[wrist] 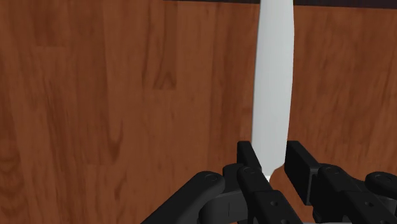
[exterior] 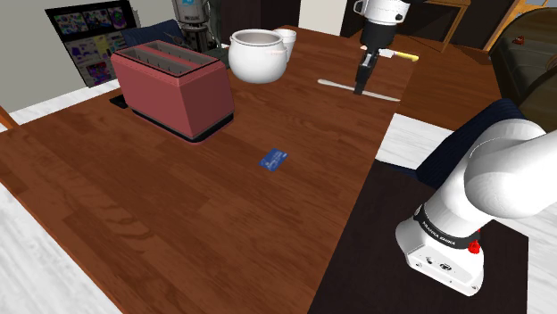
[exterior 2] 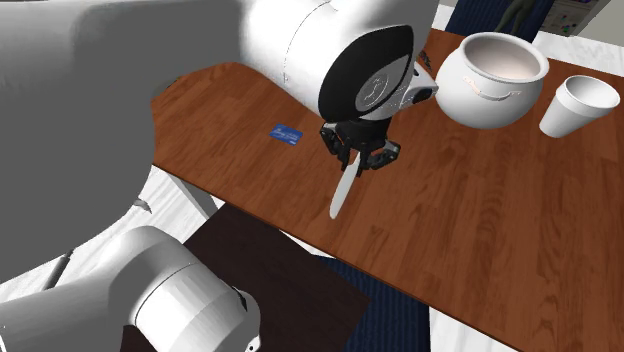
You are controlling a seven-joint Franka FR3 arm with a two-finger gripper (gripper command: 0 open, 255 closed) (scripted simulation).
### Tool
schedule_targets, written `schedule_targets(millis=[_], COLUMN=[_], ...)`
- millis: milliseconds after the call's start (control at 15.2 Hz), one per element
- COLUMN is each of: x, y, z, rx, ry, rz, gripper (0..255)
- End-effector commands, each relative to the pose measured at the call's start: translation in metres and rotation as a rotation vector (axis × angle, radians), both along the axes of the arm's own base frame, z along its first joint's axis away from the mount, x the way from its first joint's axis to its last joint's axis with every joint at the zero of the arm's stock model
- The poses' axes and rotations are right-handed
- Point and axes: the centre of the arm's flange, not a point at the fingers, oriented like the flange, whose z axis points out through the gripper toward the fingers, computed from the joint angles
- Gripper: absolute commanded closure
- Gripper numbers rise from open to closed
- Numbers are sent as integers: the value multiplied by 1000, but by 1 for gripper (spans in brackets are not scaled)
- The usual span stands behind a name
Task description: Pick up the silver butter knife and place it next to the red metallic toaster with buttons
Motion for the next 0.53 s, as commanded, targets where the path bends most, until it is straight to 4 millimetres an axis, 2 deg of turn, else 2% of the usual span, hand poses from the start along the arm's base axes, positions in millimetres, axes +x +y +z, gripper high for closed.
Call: schedule_targets(millis=[0,462], x=[1,1], y=[1,1], z=[11,48], rx=[0,0], ry=[0,0], rz=[0,0], gripper=[255,255])
